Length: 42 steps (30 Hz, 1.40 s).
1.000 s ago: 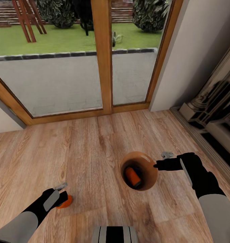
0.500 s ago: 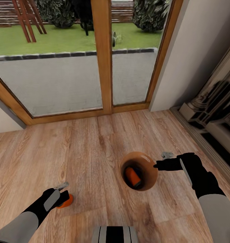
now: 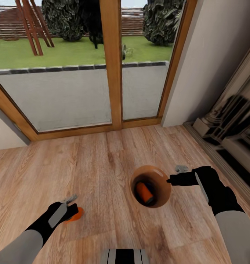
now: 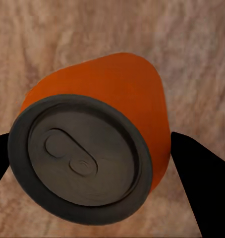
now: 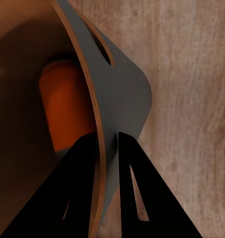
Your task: Put the three can of soda from the living room inside the tash can in the kitchen.
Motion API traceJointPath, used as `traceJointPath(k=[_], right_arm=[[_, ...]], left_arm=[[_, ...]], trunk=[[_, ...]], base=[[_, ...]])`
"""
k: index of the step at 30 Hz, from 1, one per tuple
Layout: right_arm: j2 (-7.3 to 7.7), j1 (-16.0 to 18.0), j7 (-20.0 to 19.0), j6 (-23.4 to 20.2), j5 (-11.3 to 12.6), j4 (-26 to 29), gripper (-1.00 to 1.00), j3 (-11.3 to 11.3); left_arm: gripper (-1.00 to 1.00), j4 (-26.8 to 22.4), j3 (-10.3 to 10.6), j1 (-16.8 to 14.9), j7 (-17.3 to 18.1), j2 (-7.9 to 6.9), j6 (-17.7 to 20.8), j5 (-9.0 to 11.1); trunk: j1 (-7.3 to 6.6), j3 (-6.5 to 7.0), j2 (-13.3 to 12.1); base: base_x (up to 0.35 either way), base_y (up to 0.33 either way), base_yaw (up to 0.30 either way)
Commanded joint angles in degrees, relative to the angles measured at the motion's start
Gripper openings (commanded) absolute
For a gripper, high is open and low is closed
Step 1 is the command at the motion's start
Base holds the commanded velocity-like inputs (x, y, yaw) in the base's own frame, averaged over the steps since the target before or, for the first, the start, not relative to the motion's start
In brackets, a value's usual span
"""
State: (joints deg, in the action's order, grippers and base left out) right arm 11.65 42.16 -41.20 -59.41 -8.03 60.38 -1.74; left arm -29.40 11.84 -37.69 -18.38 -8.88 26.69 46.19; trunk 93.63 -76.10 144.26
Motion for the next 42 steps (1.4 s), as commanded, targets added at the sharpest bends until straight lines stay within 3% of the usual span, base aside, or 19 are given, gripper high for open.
traceJointPath(k=[1, 3, 4, 5, 6, 7, 8, 9, 11, 14, 17, 19, 20, 22, 27, 33, 42], right_arm=[[-0.09, 0.0, -0.3, -0.6, 1.8, -0.2, -1.00, -0.1], [-0.24, 0.2, -0.3, -0.6, 1.7, -2.4, -1.00, -0.3], [-0.25, 0.6, -0.2, -0.6, 1.7, -5.1, -1.00, -0.3], [-0.25, 0.8, -0.2, -0.6, 1.7, -5.9, -1.00, -0.3], [-0.24, 1.2, -0.1, -0.6, 1.6, -7.0, -1.00, -0.3], [-0.23, 1.4, 0.0, -0.6, 1.6, -7.7, -1.00, -0.4], [-0.26, 1.5, 0.0, -0.6, 1.6, -8.0, -1.00, -0.4], [-0.33, 1.6, 0.1, -0.6, 1.5, -8.5, -1.00, -0.4], [-0.37, 1.8, 0.2, -0.6, 1.5, -8.9, -1.00, -0.4], [-0.39, 1.9, 0.4, -0.6, 1.5, -9.7, -1.00, -0.4], [-0.34, 2.3, 0.4, -0.6, 1.5, -10.8, -1.00, -0.4], [-0.35, 2.6, 0.4, -0.6, 1.5, -11.2, -1.00, -0.4], [-0.36, 2.6, 0.4, -0.6, 1.5, -11.2, -1.00, -0.4], [-0.43, 2.7, 0.4, -0.6, 1.5, -11.4, -1.00, -0.4], [-0.58, 2.7, 0.4, -0.6, 1.4, -11.5, -1.00, -0.4], [-0.59, 2.7, 0.4, -0.6, 1.4, -11.5, -1.00, -0.4], [-0.50, 2.2, 0.3, -0.6, 1.5, -10.8, -1.00, 0.4]], left_arm=[[-1.00, -3.1, -0.1, 1.0, -0.2, 0.12, 1.1, -0.2], [-1.00, -12.5, -0.6, 3.2, -0.5, 0.21, 4.5, -0.1], [-1.00, -22.1, -1.5, 5.3, -1.1, 0.44, 8.0, 0.1], [-1.00, -25.6, -1.8, 5.9, -1.5, 0.65, 9.3, 0.3], [-1.00, -32.3, -2.2, 7.0, -2.5, 1.21, 11.7, 0.8], [-1.00, -38.2, -2.5, 7.7, -3.8, 1.74, 14.0, 1.7], [-1.00, -40.8, -2.5, 8.0, -4.5, 1.96, 15.0, 2.3], [-1.00, -47.4, -2.6, 8.6, -6.7, 2.50, 17.0, 4.7], [-1.00, -54.7, -2.4, 9.1, -9.5, 3.44, 18.3, 7.6], [-1.00, -61.0, -1.6, 10.2, -11.6, 5.26, 19.2, 9.6], [-1.00, -62.1, -0.1, 10.3, -11.9, 7.72, 20.7, 12.1], [-1.00, -62.5, 1.9, 9.9, -11.9, 10.20, 21.7, 15.5], [-1.00, -62.5, 2.5, 9.7, -11.9, 10.74, 21.9, 16.0], [-1.00, -62.6, 6.0, 8.8, -11.9, 12.69, 22.3, 17.5], [-1.00, -62.7, 12.7, 7.9, -11.9, 15.41, 22.3, 18.2], [-1.00, -62.5, 16.7, 7.6, -11.4, 15.83, 22.0, 18.3], [-1.00, -54.8, 17.7, 7.5, -11.5, 16.27, 21.5, 17.5]], trunk=[[-0.02, 0.23, 0.0], [-0.08, 0.67, 0.0], [-0.10, 0.89, -0.1], [-0.13, 1.12, -0.1], [-0.15, 1.34, -0.1], [-0.18, 1.56, -0.1], [-0.20, 1.78, -0.1], [-0.23, 2.00, -0.1], [-0.28, 2.44, -0.1], [-0.36, 3.11, -0.2], [-0.44, 3.77, -0.2], [-0.49, 4.22, -0.3], [-0.51, 4.44, -0.3], [-0.57, 4.88, -0.3], [-0.69, 5.99, -0.4], [-0.85, 7.32, -0.4], [-1.08, 9.31, -0.6]], base=[[0.000, 0.000, 0.000], [0.000, 0.000, 0.000], [0.000, 0.000, 0.000], [0.000, 0.000, 0.000], [0.000, 0.000, 0.000], [0.000, 0.000, 0.000], [0.000, 0.000, 0.000], [0.000, 0.000, 0.000], [0.000, 0.000, 0.000], [0.000, 0.000, 0.000], [0.000, 0.000, 0.000], [0.000, 0.000, 0.000], [0.000, 0.000, 0.000], [0.000, 0.000, 0.000], [0.000, 0.000, 0.000], [0.000, 0.000, 0.000], [0.000, 0.000, 0.000]])
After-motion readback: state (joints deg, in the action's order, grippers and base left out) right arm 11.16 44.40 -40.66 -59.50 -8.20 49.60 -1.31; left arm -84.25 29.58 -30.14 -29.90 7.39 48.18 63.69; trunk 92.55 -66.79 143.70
